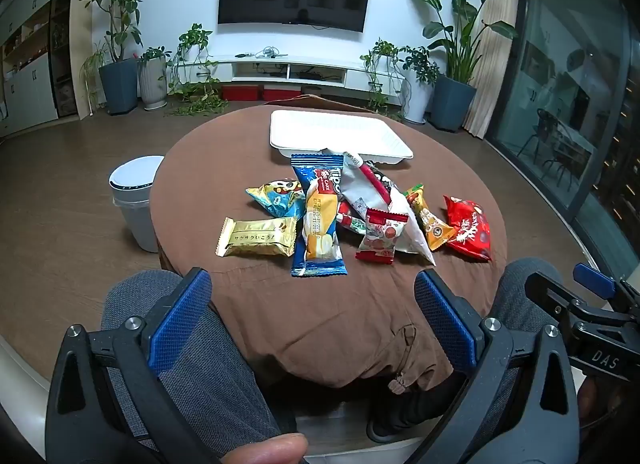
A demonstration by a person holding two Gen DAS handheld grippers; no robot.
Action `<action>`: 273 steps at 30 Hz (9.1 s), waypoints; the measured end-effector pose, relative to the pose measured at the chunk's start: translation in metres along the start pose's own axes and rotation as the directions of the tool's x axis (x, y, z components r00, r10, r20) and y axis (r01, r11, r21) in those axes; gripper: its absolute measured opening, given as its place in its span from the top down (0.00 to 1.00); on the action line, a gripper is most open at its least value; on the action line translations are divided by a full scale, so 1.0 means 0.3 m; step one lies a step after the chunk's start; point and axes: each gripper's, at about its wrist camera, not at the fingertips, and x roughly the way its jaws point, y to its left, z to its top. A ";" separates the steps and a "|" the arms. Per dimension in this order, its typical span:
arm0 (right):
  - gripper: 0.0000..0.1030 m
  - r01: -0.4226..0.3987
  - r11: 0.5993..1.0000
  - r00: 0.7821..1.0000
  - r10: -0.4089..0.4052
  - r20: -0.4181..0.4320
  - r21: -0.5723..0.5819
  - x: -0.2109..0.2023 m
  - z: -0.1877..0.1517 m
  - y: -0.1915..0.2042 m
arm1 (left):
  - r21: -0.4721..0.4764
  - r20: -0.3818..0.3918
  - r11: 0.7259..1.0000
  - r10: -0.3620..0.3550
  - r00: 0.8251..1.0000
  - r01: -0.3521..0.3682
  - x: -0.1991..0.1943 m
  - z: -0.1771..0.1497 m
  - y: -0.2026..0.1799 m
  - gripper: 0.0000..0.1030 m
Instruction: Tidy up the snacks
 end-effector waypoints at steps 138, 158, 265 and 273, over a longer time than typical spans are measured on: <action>0.72 -0.222 0.971 0.873 0.238 -0.426 0.087 0.728 0.280 -0.268 | 0.048 -0.416 0.922 -0.332 0.847 0.385 0.542 0.251 0.457 0.72; 0.75 -0.259 0.910 0.907 0.345 -0.243 0.323 0.683 0.449 -0.509 | -0.051 -0.275 0.921 -0.386 0.881 0.387 0.577 0.492 0.565 0.72; 0.22 -0.485 0.839 0.874 0.464 -0.142 -0.245 0.427 0.157 -0.113 | 0.063 -0.292 0.981 -0.156 0.944 0.182 0.652 0.253 0.096 0.33; 0.22 -0.496 0.836 0.868 0.470 -0.163 -0.234 0.438 0.142 -0.097 | 0.063 -0.331 0.977 -0.170 0.928 0.202 0.715 0.247 0.085 0.50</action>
